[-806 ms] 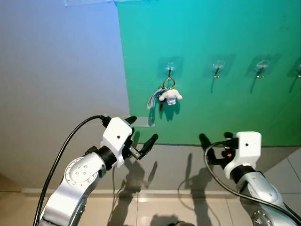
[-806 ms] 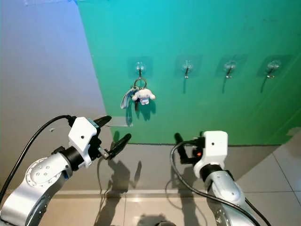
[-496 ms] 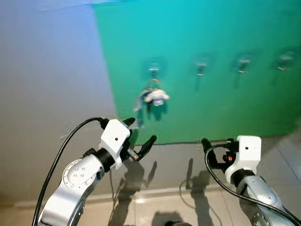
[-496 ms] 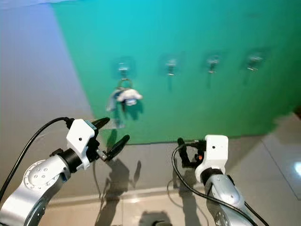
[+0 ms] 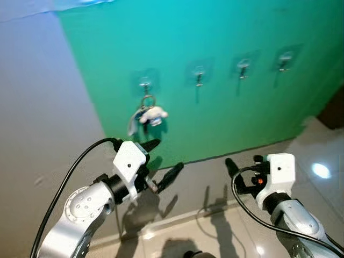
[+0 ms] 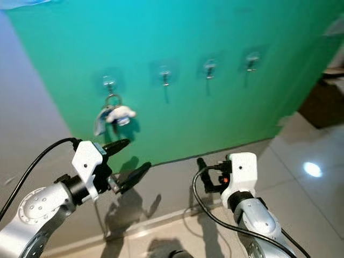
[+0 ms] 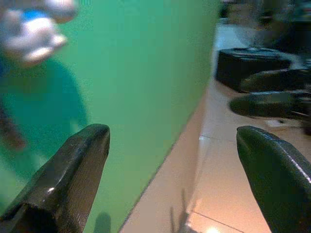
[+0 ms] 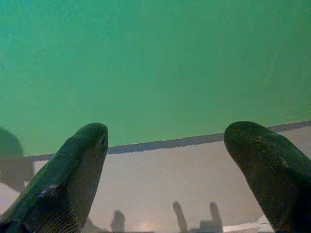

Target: Hang keys on a hook

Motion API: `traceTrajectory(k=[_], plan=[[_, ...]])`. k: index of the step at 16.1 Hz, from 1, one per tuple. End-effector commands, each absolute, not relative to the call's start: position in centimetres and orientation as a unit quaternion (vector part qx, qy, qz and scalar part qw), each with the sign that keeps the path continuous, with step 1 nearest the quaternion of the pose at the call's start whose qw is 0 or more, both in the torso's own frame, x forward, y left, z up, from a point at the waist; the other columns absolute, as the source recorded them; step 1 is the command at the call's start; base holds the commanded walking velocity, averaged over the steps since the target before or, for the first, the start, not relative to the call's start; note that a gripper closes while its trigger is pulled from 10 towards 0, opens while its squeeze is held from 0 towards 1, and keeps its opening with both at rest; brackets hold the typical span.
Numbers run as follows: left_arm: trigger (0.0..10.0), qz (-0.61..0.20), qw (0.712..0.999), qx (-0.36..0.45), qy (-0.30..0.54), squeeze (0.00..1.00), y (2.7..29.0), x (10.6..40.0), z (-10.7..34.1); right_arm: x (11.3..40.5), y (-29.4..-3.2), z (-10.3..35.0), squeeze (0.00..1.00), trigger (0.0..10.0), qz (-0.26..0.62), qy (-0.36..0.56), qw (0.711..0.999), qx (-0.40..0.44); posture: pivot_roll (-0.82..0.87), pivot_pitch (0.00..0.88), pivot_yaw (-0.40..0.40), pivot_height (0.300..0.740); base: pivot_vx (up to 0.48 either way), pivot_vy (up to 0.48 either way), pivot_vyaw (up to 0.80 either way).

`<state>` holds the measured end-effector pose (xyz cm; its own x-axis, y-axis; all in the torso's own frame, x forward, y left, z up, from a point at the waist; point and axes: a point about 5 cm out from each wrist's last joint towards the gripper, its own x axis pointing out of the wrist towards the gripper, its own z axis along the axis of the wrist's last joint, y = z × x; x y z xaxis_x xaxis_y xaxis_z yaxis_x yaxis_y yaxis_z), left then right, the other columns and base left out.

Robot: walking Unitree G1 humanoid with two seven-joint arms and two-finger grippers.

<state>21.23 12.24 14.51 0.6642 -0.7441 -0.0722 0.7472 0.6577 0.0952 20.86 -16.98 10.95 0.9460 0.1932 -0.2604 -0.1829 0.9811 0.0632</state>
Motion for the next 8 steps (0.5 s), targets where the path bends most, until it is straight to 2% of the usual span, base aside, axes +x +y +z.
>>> traceTrajectory(k=[1, 4, 6, 8], plan=[[10.0, -0.43, 0.901, 0.053, 0.018, 0.0, 12.0, 20.6, 14.7, 20.9, -16.8, 11.3, 0.0, 10.0, 0.106, 0.128, 0.986, 0.02, -0.03, 0.0, 0.011, 0.74, 0.0, 0.0, -0.8], [10.0, -0.453, 0.889, 0.049, 0.04, 0.0, 12.1, 19.7, 14.2, 20.6, -16.8, 10.8, 0.0, 10.0, 0.106, 0.139, 0.984, 0.015, -0.03, 0.0, 0.013, 0.74, 0.0, 0.0, -0.79], [10.0, -0.406, 0.911, 0.07, 0.019, 0.0, 12.7, 21.0, 14.5, 20.5, -17.2, 10.3, 0.0, 10.0, 0.088, 0.15, 0.985, 0.01, -0.03, 0.0, 0.017, 0.74, 0.0, 0.0, -0.79], [10.0, -0.403, 0.911, 0.079, 0.017, 0.0, 12.8, 21.4, 14.5, 20.2, -17.1, 10.3, 0.0, 10.0, 0.084, 0.151, 0.985, 0.013, -0.04, 0.0, 0.029, 0.74, 0.0, 0.0, -0.79]])
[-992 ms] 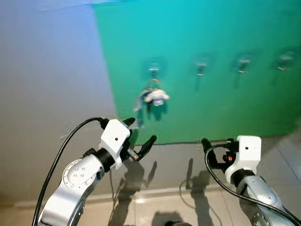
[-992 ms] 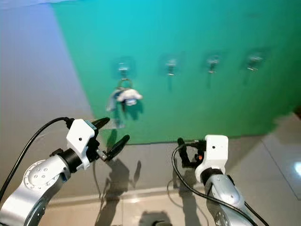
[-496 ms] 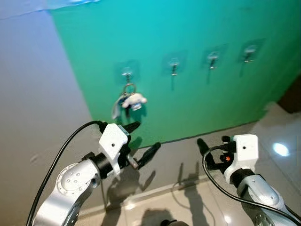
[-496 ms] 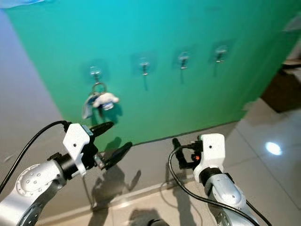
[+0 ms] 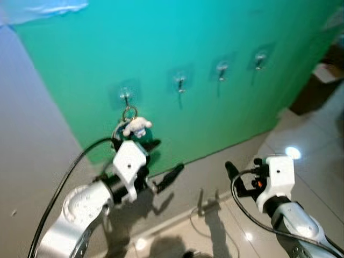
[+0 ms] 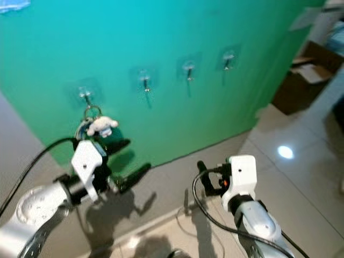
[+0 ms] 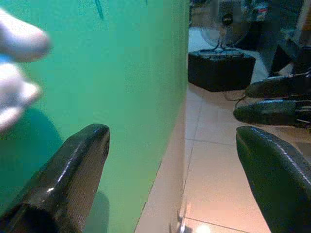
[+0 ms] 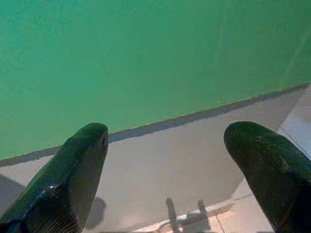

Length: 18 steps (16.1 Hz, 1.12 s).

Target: Hang keys on a hook

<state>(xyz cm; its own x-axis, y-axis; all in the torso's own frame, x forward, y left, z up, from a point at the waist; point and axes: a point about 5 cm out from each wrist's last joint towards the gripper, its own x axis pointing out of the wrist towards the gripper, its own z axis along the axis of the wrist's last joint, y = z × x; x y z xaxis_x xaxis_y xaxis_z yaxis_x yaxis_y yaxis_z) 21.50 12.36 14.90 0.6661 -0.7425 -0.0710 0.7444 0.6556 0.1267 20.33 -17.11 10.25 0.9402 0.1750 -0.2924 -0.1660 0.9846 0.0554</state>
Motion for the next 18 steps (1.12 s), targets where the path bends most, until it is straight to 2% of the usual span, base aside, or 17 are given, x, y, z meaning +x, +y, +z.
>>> traceTrajectory(k=[1, 7, 14, 18], plan=[[10.0, -0.413, 0.907, 0.076, 0.019, 0.0, 12.6, 21.3, 14.4, 20.1, -17.0, 10.2, 0.0, 10.0, 0.083, 0.152, 0.985, 0.013, -0.04, 0.0, 0.036, 0.74, 0.0, 0.0, -0.79], [10.0, -0.439, 0.895, 0.073, 0.01, 0.0, 12.1, 21.1, 14.5, 19.5, -17.2, 10.1, 0.0, 10.0, 0.066, 0.154, 0.986, 0.016, -0.06, 0.0, 0.058, 0.74, 0.0, -0.045, -0.79], [10.0, -0.442, 0.894, 0.069, 0.008, 0.0, 12.0, 21.0, 14.6, 19.6, -17.0, 10.3, 0.0, 10.0, 0.065, 0.15, 0.987, 0.014, -0.06, 0.0, 0.054, 0.74, 0.0, -0.469, -0.8], [10.0, -0.411, 0.908, 0.082, -0.004, 0.0, 12.5, 22.0, 14.7, 19.8, -17.0, 10.7, 0.0, 10.0, 0.063, 0.141, 0.988, 0.01, -0.07, 0.0, 0.053, 0.74, 0.0, -0.472, -0.8]])
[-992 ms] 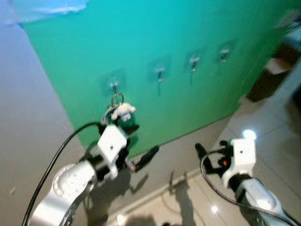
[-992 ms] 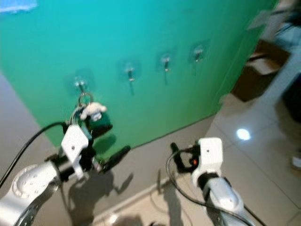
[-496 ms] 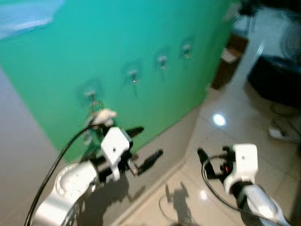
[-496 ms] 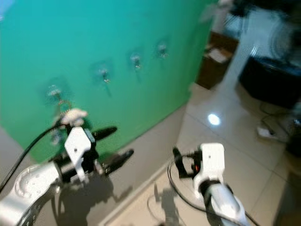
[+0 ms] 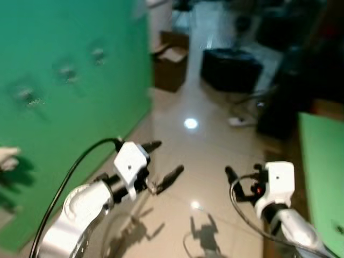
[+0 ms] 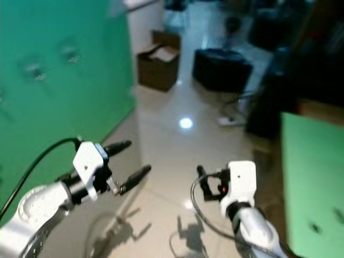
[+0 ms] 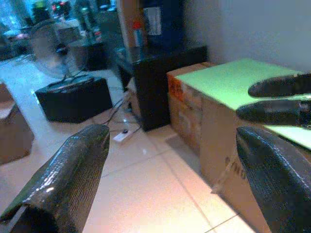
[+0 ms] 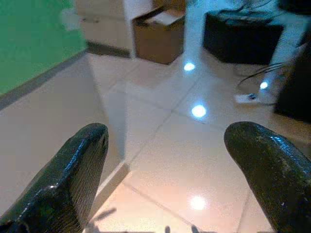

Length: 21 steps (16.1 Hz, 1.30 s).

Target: Hang keys on a hook

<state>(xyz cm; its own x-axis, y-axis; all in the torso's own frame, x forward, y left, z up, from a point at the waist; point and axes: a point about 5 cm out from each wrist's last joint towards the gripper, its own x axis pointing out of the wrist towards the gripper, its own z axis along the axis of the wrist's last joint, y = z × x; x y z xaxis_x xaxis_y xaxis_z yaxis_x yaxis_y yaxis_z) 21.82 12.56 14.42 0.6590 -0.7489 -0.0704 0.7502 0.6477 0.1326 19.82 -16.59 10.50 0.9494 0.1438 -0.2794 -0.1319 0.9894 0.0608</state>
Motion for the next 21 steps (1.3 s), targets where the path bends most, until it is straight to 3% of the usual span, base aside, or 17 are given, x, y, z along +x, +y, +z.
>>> traceTrajectory(k=[1, 7, 13, 15, 18, 21], plan=[[10.0, -0.398, 0.913, 0.083, -0.011, 0.0, 12.6, 22.5, 14.9, 20.0, -17.0, 10.9, 0.0, 10.0, 0.059, 0.137, 0.989, 0.01, -0.07, 0.0, 0.055, 0.74, 0.0, -0.446, -0.8], [10.0, -0.339, 0.938, 0.069, -0.037, 0.0, 13.0, 25.1, 15.1, 20.7, -17.3, 11.3, 0.0, 10.0, 0.014, 0.124, 0.992, 0.001, -0.08, 0.0, 0.074, 0.74, 0.0, -0.428, -0.8], [10.0, -0.275, 0.957, 0.087, -0.03, 0.0, 13.6, 26.8, 14.2, 21.7, -17.8, 11.0, 0.0, 10.0, 0.001, 0.121, 0.991, -0.055, -0.1, 0.0, 0.094, 0.74, 0.0, 0.0, -0.76], [10.0, -0.273, 0.957, 0.089, -0.039, 0.0, 13.4, 26.9, 14.4, 22.3, -17.3, 10.8, 0.0, 10.0, 0.033, 0.112, 0.988, -0.102, -0.1, 0.0, 0.101, 0.74, 0.0, 0.0, 0.0], [10.0, -0.286, 0.954, 0.09, -0.018, 0.0, 14.3, 26.0, 13.4, 22.9, -16.3, 10.6, 0.0, 10.0, 0.071, 0.108, 0.988, -0.08, -0.1, 0.0, 0.1, 0.74, 0.0, 0.0, 0.0], [10.0, -0.294, 0.955, 0.038, -0.019, 0.0, 15.5, 24.7, 13.8, 23.1, -15.4, 10.3, 0.0, 10.0, 0.124, 0.103, 0.984, -0.076, -0.08, 0.0, 0.085, 0.74, 0.0, 0.0, 0.0]])
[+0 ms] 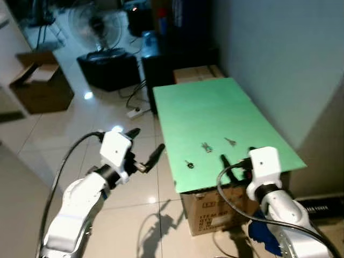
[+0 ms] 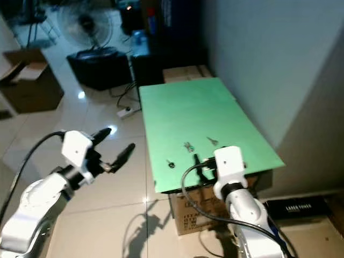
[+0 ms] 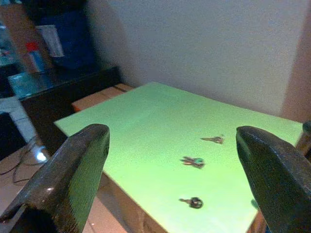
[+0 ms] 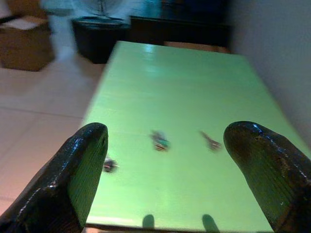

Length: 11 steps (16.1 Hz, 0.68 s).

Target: Hang keys on a hook

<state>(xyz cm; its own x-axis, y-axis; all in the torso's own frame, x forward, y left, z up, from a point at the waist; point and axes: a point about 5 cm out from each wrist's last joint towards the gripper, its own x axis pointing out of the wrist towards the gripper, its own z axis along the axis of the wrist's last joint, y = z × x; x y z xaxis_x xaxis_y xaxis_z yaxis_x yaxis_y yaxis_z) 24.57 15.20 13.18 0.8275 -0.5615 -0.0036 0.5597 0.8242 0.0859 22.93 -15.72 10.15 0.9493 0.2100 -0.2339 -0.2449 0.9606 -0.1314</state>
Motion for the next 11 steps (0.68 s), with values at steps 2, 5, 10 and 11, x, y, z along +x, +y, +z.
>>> traceTrajectory(k=[2, 5, 10, 11], plan=[[10.0, -0.263, 0.964, 0.044, -0.009, 0.0, 16.5, 24.4, 13.3, 23.5, -15.4, 10.6, 0.0, 10.0, 0.128, 0.095, 0.984, -0.076, -0.08, 0.0, 0.082, 0.74, 0.0, 0.0, 0.0], [10.0, -0.222, 0.974, 0.04, -0.007, 0.0, 18.9, 24.6, 13.5, 23.8, -15.6, 10.6, 0.0, 10.0, 0.125, 0.087, 0.986, -0.073, -0.06, 0.0, 0.074, 0.74, 0.0, 0.0, 0.0], [10.0, -0.16, 0.982, 0.096, -0.038, 0.0, 23.1, 29.0, 17.1, 24.3, -16.4, 10.7, 0.0, 10.0, 0.123, 0.083, 0.986, -0.075, -0.02, 0.0, 0.044, 0.74, 0.0, 0.0, 0.0], [10.0, -0.166, 0.981, 0.093, -0.036, 0.0, 22.9, 29.5, 17.3, 24.4, -16.4, 10.8, 0.0, 10.0, 0.125, 0.082, 0.986, -0.076, -0.02, 0.0, 0.044, 0.74, 0.0, 0.0, 0.0]])
